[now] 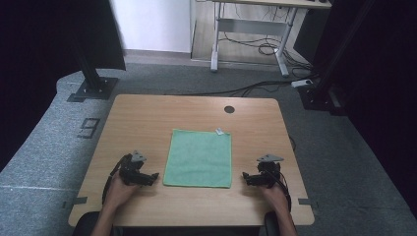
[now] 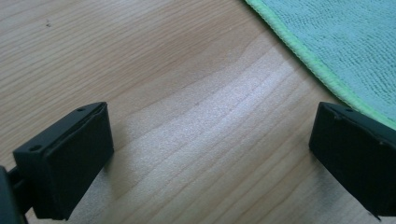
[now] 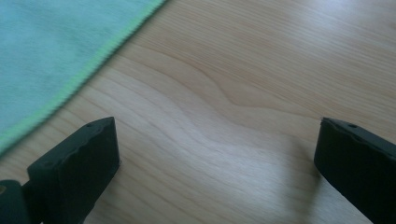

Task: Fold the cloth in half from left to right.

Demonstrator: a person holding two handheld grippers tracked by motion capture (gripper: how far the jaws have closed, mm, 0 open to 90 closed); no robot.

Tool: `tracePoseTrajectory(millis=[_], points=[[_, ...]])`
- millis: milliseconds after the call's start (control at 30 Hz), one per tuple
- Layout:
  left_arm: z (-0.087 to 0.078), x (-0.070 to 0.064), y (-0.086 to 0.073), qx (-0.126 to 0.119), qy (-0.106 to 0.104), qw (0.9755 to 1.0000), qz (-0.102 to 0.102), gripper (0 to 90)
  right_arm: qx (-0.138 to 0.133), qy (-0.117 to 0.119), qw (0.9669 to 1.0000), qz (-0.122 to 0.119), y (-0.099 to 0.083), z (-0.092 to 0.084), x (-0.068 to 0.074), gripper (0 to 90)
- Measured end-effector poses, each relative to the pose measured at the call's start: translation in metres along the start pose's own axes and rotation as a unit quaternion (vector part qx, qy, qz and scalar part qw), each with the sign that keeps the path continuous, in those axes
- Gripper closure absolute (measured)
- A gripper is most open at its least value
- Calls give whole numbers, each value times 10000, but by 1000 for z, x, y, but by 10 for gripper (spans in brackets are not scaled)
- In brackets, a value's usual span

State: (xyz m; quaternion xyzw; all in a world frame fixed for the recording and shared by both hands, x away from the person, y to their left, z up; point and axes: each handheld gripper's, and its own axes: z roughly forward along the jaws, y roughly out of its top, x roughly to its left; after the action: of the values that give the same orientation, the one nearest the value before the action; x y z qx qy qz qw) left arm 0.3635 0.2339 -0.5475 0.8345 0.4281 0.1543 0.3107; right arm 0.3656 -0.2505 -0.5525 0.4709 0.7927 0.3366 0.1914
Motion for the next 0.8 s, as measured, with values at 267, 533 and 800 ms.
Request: tracePoseTrajectory(millis=[267, 533, 800], points=[[1, 0, -1, -52, -29, 10000, 27, 0, -57, 262, 9995, -190, 10, 1, 28, 0], [1, 0, -1, -54, -29, 10000, 28, 0, -114, 461, 9984, -323, 18, 5, 56, 0], [1, 0, 0, -56, -29, 10000, 27, 0, -54, 542, 9976, -434, 20, 11, 70, 7]])
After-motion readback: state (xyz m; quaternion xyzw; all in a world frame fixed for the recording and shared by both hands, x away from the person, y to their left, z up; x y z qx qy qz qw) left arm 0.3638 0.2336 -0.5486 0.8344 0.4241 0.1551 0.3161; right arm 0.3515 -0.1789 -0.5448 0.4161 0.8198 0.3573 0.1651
